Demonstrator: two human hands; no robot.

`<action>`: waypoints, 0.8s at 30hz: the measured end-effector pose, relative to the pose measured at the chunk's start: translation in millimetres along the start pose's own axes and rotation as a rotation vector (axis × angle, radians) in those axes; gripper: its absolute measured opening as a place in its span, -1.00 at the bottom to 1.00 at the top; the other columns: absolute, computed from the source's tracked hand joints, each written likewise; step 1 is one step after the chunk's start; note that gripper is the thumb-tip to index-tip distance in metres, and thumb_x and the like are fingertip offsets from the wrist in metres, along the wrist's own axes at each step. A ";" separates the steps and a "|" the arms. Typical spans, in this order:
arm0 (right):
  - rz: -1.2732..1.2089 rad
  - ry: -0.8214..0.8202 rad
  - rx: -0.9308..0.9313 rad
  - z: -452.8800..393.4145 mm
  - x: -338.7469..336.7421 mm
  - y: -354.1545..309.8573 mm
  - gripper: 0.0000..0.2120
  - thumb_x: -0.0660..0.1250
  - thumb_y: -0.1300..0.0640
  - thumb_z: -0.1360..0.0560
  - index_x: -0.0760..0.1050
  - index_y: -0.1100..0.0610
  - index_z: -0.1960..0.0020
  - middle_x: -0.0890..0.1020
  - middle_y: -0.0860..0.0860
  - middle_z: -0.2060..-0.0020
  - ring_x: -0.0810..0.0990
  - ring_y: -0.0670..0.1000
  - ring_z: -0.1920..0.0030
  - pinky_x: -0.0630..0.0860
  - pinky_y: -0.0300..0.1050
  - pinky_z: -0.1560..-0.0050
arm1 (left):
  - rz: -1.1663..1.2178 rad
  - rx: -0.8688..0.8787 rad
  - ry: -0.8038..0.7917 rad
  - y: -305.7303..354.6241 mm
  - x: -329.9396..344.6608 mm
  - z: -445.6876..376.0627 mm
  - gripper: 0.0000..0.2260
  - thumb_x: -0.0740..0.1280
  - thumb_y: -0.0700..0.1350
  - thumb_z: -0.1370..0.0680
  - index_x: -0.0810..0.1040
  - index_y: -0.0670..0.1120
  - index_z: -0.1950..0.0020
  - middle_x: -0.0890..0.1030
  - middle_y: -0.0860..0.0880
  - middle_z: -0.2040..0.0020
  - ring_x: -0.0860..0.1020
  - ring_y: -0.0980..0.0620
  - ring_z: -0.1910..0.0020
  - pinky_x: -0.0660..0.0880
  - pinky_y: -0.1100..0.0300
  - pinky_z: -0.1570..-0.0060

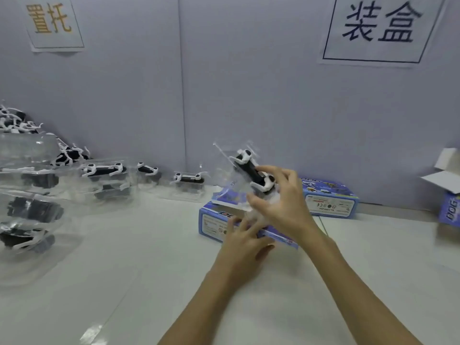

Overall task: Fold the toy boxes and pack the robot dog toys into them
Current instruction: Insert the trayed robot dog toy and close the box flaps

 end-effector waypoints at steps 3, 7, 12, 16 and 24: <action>0.049 0.180 0.207 7.1 -35.5 52.6 -0.44 0.56 -0.01 -0.43 0.49 -0.19 -0.38 0.36 0.02 -0.25 0.34 0.05 -0.35 0.32 -0.12 -0.30 | 0.009 -0.106 0.039 -14.3 1.0 -0.1 -0.92 0.61 -0.03 -0.45 0.74 0.11 0.17 0.70 0.10 -0.14 0.64 -0.10 -0.07 0.50 -0.18 -0.07; 0.112 0.180 0.407 29.3 -49.7 111.7 -0.45 0.55 -0.04 -0.41 0.49 -0.16 -0.37 0.41 0.11 -0.29 0.24 0.07 -0.42 0.23 -0.15 -0.35 | 0.085 -0.198 0.232 -26.7 -2.4 -1.9 -0.89 0.52 0.01 -0.47 0.74 0.07 0.26 0.73 0.10 -0.01 0.61 -0.02 0.00 0.44 -0.06 -0.11; 0.137 0.024 0.465 42.0 -57.2 130.2 -0.40 0.54 -0.12 -0.38 0.39 -0.28 -0.36 0.28 -0.03 -0.24 0.20 0.07 -0.41 0.27 -0.09 -0.32 | 0.101 -0.305 0.319 -42.7 -10.2 1.7 -0.91 0.49 -0.13 -0.45 0.77 -0.06 0.08 0.73 0.05 -0.09 0.59 -0.04 -0.09 0.47 -0.15 -0.20; 0.248 -0.104 0.476 46.6 -63.2 122.7 -0.32 0.54 -0.20 -0.33 0.33 -0.30 -0.38 0.22 -0.03 -0.29 0.19 0.09 -0.39 0.31 0.08 -0.46 | 0.186 -0.432 0.315 -42.9 -20.7 0.4 -0.67 0.41 -0.14 -0.50 0.70 -0.06 -0.27 0.68 0.03 -0.11 0.50 0.03 -0.18 0.44 -0.27 -0.29; 0.374 -0.291 0.473 50.7 -62.1 111.6 -0.35 0.15 -0.64 -0.29 0.34 -0.35 -0.26 0.25 -0.07 -0.23 0.23 0.00 -0.23 0.26 0.12 -0.38 | 0.241 -0.426 0.068 -30.2 -11.0 1.9 -0.42 0.25 -0.12 -0.53 0.38 0.04 -0.58 0.57 0.16 -0.13 0.45 0.09 -0.19 0.17 -0.19 -0.52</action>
Point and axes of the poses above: each hand's wrist, its own z-axis away from the middle knuckle, its own x-axis out of the palm, y = z × x, the point moved 2 cm from there along -z, towards the middle knuckle
